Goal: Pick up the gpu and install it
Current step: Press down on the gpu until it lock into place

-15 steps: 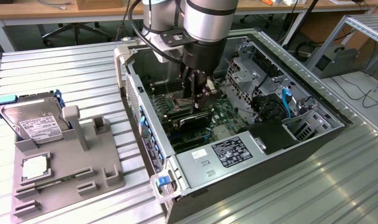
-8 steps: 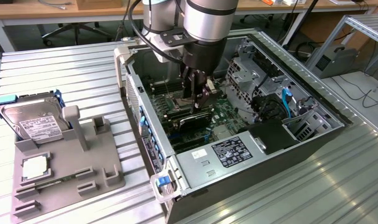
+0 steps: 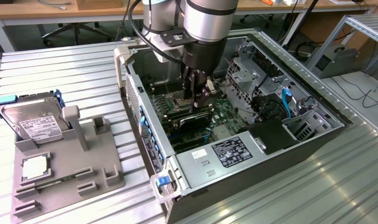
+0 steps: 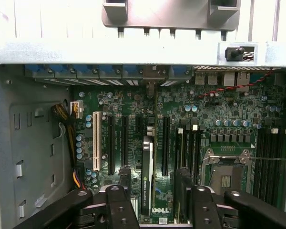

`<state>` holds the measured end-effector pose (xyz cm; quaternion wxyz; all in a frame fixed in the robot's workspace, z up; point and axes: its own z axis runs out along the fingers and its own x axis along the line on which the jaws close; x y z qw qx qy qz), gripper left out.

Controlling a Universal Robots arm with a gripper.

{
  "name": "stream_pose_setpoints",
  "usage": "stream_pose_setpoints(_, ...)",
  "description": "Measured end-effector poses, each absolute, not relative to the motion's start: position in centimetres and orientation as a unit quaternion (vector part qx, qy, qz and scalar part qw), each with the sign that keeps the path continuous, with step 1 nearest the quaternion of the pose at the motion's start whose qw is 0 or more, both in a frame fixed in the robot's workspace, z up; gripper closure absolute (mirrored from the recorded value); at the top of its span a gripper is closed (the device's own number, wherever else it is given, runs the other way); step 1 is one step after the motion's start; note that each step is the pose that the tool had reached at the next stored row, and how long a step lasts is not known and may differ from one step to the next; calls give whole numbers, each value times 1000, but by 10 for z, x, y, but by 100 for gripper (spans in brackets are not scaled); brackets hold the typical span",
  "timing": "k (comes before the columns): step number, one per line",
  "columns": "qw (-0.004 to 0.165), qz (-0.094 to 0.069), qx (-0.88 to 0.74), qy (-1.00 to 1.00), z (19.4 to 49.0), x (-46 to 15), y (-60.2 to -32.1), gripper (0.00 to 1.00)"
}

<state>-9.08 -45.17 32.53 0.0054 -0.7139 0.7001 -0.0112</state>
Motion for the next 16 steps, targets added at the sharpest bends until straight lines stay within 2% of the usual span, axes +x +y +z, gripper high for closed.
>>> stream_pose_setpoints(6,5,-11,-714,700,325,-91,-452,87)
stream_pose_setpoints(16,5,-11,-714,700,325,-91,-452,89)
